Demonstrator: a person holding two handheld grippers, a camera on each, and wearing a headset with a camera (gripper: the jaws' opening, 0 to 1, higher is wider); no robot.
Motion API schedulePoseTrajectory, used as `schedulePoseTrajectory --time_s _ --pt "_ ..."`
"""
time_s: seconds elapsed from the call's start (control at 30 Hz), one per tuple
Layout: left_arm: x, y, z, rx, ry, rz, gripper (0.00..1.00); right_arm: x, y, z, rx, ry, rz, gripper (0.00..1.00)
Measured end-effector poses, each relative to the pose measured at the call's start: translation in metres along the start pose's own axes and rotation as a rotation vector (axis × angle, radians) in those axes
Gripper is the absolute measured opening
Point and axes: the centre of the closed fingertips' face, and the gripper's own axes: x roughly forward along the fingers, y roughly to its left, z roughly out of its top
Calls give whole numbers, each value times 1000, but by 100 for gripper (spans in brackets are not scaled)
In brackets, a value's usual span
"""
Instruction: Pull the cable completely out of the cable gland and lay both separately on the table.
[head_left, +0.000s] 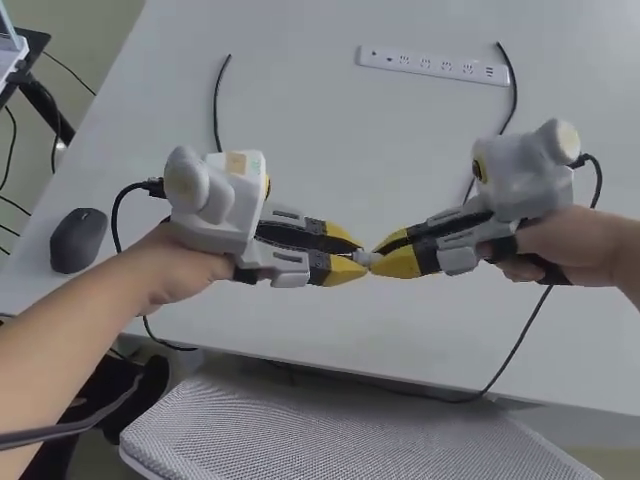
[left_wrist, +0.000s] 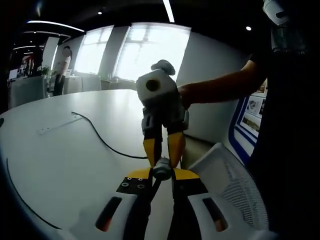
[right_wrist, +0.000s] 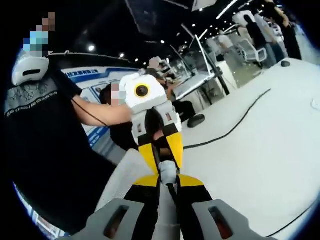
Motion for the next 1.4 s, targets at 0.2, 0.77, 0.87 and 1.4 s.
schedulePoseTrajectory --time_s 0.2,0.77,0.87,1.4 --pt "1 1 -2 -6 -3 4 15 2 -1 -4 -322 93 -189 8" --pt "-1 3 1 -31 -19 1 15 -2 -11 -2 -539 155 -375 10" --pt "-2 3 2 -24 -25 4 15 -7 -8 6 -449 92 -374 18" --pt "-3 4 5 -28 -31 21 15 -30 -13 -3 -218 15 -561 14"
